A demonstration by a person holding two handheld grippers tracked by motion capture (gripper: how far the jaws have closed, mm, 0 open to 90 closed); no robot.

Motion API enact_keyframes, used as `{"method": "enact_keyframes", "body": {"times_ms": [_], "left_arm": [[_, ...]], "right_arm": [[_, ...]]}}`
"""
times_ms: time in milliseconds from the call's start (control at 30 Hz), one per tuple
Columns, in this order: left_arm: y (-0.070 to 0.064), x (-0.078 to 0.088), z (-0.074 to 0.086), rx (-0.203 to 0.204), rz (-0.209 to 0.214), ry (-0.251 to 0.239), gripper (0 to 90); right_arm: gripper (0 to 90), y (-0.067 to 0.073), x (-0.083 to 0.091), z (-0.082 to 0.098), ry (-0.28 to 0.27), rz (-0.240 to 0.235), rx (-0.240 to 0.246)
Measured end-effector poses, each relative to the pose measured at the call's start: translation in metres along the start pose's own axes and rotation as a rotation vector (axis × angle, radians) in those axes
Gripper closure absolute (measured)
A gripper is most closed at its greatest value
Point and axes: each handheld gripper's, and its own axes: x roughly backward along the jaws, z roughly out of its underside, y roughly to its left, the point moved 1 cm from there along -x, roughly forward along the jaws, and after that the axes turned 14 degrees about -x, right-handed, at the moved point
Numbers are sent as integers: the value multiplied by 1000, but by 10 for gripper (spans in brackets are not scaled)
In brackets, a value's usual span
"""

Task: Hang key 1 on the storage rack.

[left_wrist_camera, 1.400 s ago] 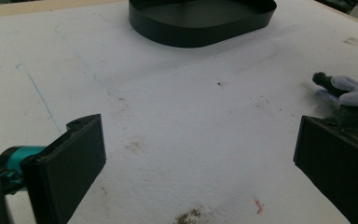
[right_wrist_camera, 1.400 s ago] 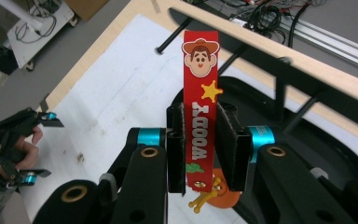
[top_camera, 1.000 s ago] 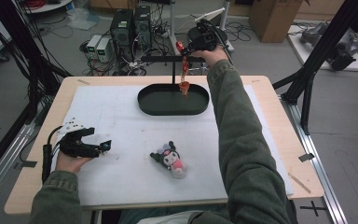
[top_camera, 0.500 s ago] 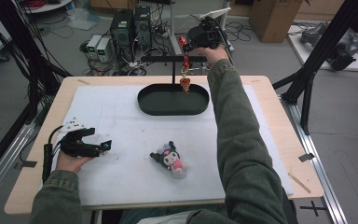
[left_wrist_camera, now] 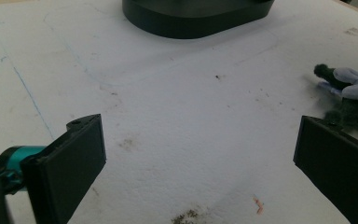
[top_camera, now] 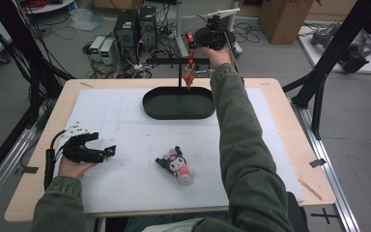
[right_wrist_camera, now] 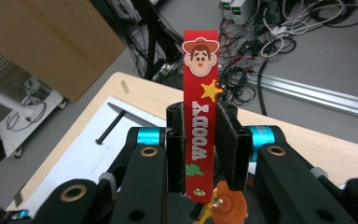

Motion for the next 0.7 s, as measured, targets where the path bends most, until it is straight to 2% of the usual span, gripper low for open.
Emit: {"method": "enact_keyframes", "body": {"times_ms": [33,133,167,233,300,333,367,400,433,467,567,600,700], "left_arm": [[0,0,0,0,1,0,26],[0,0,0,0,-1,-1,26],[0,0,0,0,-2,0,26],[0,0,0,-4,-1,2,26],[0,0,0,-6,-1,3,26],[0,0,0,-4,-3,2,26],[0,0,0,-4,-3,2,26],[0,0,0,-3,-3,2,26],[0,0,0,-3,-4,3,26],[0,0,0,-4,-4,4,26],[0,0,0,-6,-4,5,26],[0,0,0,-5,-4,5,26],[0,0,0,-6,-4,6,26]], "right_arm": [[724,0,0,0,-4,4,-4],[457,3,4,-1,-52,7,-16],[457,3,4,-1,-52,7,-16],[345,4,10,-1,-67,18,-6],[274,3,14,-1,-68,33,-5],[274,3,14,-1,-68,33,-5],[190,3,18,0,-68,43,3],[190,3,18,0,-68,43,3],[119,3,22,1,-74,49,21],[119,3,22,1,-74,49,21],[86,4,27,4,-89,59,71],[24,5,28,6,-91,69,77],[7,8,33,12,-137,109,144]]}}
